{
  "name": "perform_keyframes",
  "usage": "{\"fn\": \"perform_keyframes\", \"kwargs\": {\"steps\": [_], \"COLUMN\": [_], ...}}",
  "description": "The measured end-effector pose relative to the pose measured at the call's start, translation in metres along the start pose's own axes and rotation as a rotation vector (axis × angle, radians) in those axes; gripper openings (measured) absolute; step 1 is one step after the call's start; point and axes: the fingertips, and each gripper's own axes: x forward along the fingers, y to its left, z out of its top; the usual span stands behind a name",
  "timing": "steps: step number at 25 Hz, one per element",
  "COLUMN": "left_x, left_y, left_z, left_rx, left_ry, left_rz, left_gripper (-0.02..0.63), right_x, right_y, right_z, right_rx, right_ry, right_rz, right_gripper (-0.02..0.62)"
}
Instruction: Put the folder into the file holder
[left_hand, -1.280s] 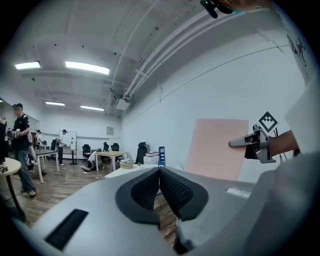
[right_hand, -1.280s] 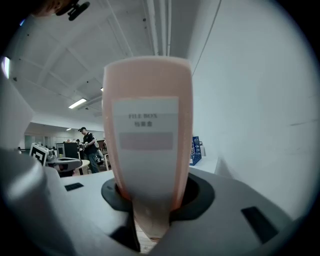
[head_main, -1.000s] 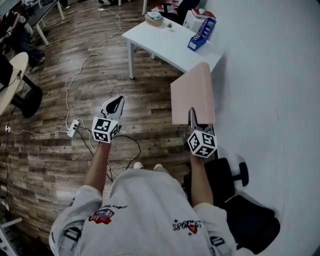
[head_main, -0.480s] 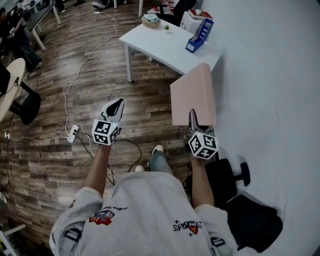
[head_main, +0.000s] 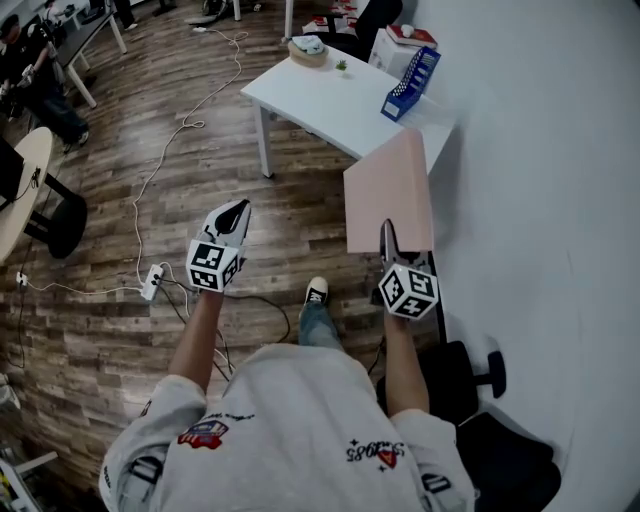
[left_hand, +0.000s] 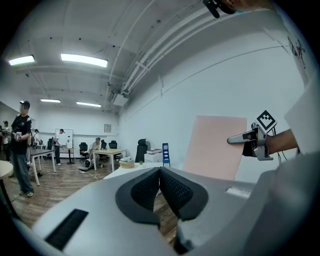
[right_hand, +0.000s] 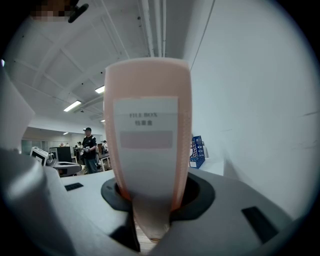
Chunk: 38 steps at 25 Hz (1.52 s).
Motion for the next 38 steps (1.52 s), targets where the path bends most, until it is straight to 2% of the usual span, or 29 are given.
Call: {"fn": "perform_keyframes", "kwargs": {"steps": [7,13,21,26,31,38], "left_x": [0.114,0.21,0.321,0.367,0.402,0.468], "left_y": [0.041,0.079,0.109,0.108,0.106,0.097], "left_z": [0.013,0.029,0.027,0.033,0.038,0.047], "left_rx": [0.009,-0.001,-0.014,-0.014,0.0,0.004], "left_ry": [0.017,0.029,0.064,0.065,0.069,0.056], "left_rz": [0.003,0.017,0.03,0.021,-0.012,-0.116], "left_gripper": [0.006,0.006,0.006,0.006,0.006,0.006], "right_x": [0.12,0.221,0.326,0.361,0.37,0.375], "right_y": [-0.04,-0.079,-0.129,-0.156,-0.179,-0.212], "right_z": [0.016,0.045,0.055,0.065,0.072,0.08], "right_rx": [0.017,0.025,0.053,0.064,0.059,0.053], "right_ry": [0.02,0.024,0.043,0.036,0.015,-0.002], "right_rz": [0.013,0.019,0.041,0.049,0.02,-0.067], "right_gripper": [0.158,0.158,0.158,0.158,0.158,0.158]}}
